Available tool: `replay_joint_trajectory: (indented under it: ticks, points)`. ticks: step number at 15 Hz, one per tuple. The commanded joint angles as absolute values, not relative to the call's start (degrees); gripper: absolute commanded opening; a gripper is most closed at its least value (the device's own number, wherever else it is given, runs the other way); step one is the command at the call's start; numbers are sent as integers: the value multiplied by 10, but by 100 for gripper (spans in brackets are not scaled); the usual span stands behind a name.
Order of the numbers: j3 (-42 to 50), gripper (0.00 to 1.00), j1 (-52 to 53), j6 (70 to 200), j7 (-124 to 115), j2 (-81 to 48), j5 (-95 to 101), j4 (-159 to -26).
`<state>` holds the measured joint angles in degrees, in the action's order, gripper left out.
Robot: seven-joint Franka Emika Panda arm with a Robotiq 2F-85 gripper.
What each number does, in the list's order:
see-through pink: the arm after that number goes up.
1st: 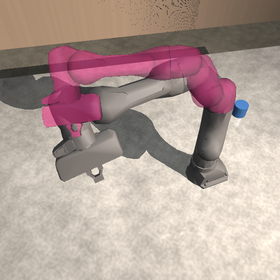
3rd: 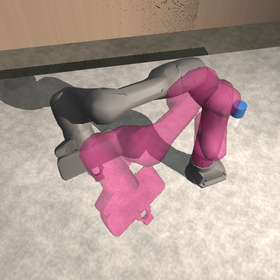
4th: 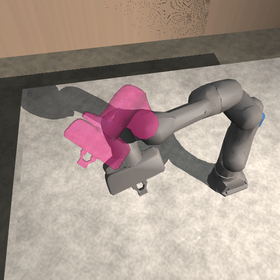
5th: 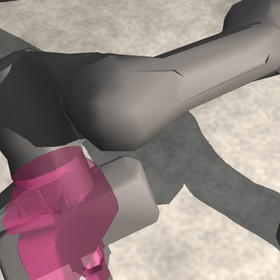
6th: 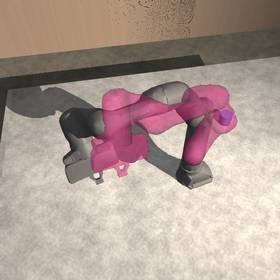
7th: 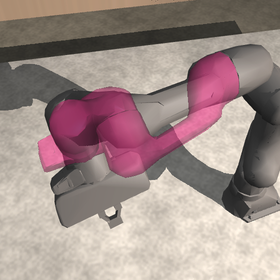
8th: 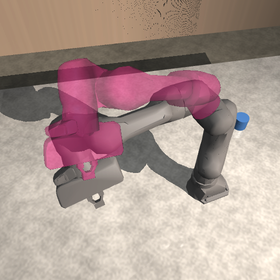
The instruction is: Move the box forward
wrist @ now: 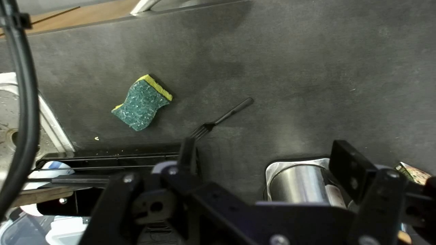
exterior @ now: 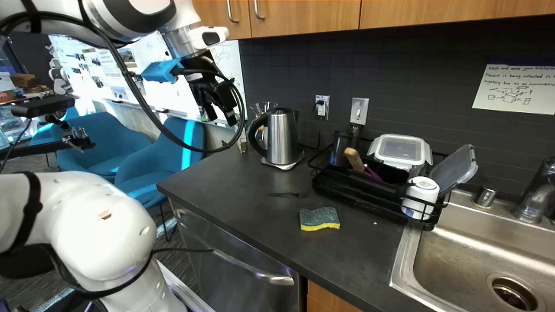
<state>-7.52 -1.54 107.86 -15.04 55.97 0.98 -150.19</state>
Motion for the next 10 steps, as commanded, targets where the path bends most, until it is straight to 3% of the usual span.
replay_joint_trajectory:
  ticks: [1,10]
  points:
    - [-76,100,-17,1077,-149,559,9,-1500]
    - [-76,100,-2,1165,-145,478,-7,-1519]
